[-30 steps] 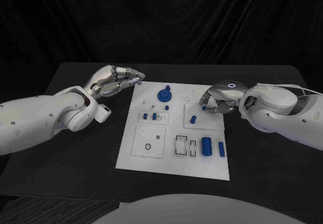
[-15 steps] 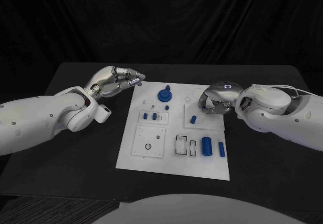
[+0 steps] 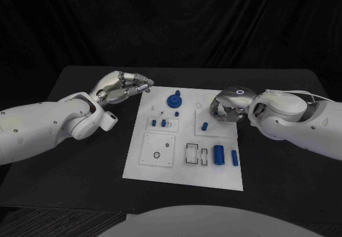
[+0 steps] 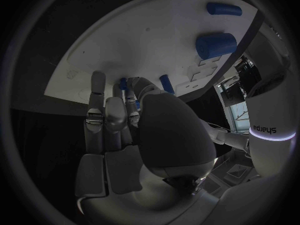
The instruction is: Assemble the parts on the task board
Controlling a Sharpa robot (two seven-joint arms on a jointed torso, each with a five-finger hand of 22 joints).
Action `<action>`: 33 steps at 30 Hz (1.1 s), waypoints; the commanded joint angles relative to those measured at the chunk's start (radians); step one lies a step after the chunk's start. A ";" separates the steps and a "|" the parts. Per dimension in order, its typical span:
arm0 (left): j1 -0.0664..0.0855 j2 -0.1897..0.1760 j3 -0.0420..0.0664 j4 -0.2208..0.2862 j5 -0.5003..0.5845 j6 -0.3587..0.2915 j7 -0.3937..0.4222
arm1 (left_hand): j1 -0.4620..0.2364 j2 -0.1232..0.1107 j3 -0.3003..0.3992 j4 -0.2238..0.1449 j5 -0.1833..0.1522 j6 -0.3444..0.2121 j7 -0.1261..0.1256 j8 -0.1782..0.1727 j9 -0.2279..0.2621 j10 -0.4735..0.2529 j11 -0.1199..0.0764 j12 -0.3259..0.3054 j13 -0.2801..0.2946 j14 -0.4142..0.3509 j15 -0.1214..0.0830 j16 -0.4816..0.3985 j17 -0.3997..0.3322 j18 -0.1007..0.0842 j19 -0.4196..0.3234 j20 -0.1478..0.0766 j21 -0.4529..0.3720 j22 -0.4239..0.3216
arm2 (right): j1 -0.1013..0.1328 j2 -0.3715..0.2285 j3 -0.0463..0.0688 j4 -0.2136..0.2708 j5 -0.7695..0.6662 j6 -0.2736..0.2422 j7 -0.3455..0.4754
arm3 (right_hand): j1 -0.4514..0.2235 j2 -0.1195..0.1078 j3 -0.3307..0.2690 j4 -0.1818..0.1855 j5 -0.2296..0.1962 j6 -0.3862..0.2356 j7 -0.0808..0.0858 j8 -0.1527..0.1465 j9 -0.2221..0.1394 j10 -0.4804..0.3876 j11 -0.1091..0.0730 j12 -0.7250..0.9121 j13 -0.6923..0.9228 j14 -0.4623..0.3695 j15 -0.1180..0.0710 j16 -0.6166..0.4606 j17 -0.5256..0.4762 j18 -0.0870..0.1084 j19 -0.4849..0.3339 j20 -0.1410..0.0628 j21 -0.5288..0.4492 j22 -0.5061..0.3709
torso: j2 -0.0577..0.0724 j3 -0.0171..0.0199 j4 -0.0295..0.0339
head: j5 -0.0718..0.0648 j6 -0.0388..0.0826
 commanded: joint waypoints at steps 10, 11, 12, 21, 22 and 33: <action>-0.004 0.003 0.001 -0.001 0.007 0.023 0.004 | 0.012 -0.002 0.007 -0.001 0.011 -0.010 0.000 0.005 -0.003 -0.003 0.008 0.006 -0.003 0.007 0.002 0.006 -0.004 0.008 0.014 0.004 0.008 -0.003 | -0.006 -0.007 -0.003 -0.005 -0.008 -0.012 0.001 | -0.026 -0.010 0.030 -0.009 -0.028 -0.034 0.003 -0.011 0.011 -0.015 0.006 -0.001 -0.007 -0.012 0.002 -0.011 -0.012 0.012 -0.013 -0.001 0.013 0.026 | 0.000 0.0007 -0.0017 | 0.004 0.000; -0.004 0.004 0.001 -0.001 0.007 0.023 0.003 | 0.013 -0.002 0.008 -0.001 0.012 -0.010 0.001 0.005 -0.004 -0.003 0.008 0.006 -0.004 0.007 0.003 0.006 -0.004 0.008 0.015 0.004 0.008 -0.003 | -0.006 -0.007 -0.003 -0.005 -0.008 -0.012 0.001 | -0.033 -0.010 0.034 -0.010 -0.042 -0.039 0.003 -0.014 0.013 -0.017 0.006 -0.002 -0.008 -0.012 0.003 -0.011 -0.014 0.012 -0.014 0.000 0.013 0.026 | 0.000 0.0007 -0.0017 | 0.004 0.000; -0.004 0.004 0.001 -0.001 0.007 0.023 0.003 | 0.013 -0.002 0.008 -0.001 0.013 -0.010 0.001 0.005 -0.004 -0.004 0.008 0.006 -0.004 0.007 0.003 0.006 -0.004 0.008 0.016 0.005 0.009 -0.003 | -0.006 -0.008 -0.003 -0.005 -0.008 -0.011 0.001 | -0.036 -0.011 0.036 -0.010 -0.048 -0.041 0.003 -0.015 0.014 -0.018 0.007 -0.002 -0.009 -0.011 0.004 -0.010 -0.013 0.012 -0.014 0.001 0.014 0.025 | 0.000 0.0008 -0.0018 | 0.004 0.000; -0.005 0.007 0.001 -0.002 0.007 0.029 0.002 | 0.015 -0.002 0.009 -0.001 0.016 -0.012 0.000 0.006 -0.005 -0.005 0.009 0.008 -0.005 0.010 0.005 0.008 -0.006 0.008 0.021 0.008 0.010 -0.005 | -0.006 -0.008 -0.003 -0.005 -0.008 -0.009 -0.002 | -0.106 -0.027 0.049 0.009 -0.266 -0.136 -0.011 -0.079 -0.017 -0.071 0.019 -0.034 -0.039 -0.016 0.018 -0.013 -0.032 0.016 -0.007 0.021 -0.017 0.001 | 0.000 0.0004 -0.0007 | 0.004 0.000; -0.005 0.007 0.001 -0.002 0.007 0.029 0.002 | 0.015 -0.002 0.009 -0.001 0.016 -0.012 0.000 0.006 -0.005 -0.005 0.009 0.008 -0.005 0.010 0.005 0.008 -0.006 0.008 0.021 0.008 0.010 -0.005 | -0.006 -0.008 -0.003 -0.005 -0.008 -0.009 -0.003 | -0.109 -0.028 0.048 0.010 -0.275 -0.137 -0.011 -0.081 -0.019 -0.072 0.019 -0.034 -0.039 -0.016 0.018 -0.014 -0.033 0.016 -0.006 0.022 -0.020 -0.001 | 0.000 0.0003 -0.0008 | 0.003 0.000; -0.007 0.007 0.001 -0.003 0.007 0.036 -0.001 | 0.026 -0.002 0.016 -0.002 0.031 -0.011 0.000 0.012 -0.009 -0.003 0.013 0.014 -0.007 0.017 0.010 0.013 -0.010 0.009 0.037 0.014 0.015 -0.008 | -0.006 -0.019 -0.003 -0.003 -0.008 -0.018 -0.008 | -0.102 -0.022 0.055 0.002 -0.245 -0.087 0.001 -0.061 -0.016 -0.065 0.016 -0.025 -0.042 -0.018 0.016 -0.012 -0.038 0.017 0.004 0.022 -0.037 -0.012 | 0.001 0.0009 -0.0013 | 0.002 0.000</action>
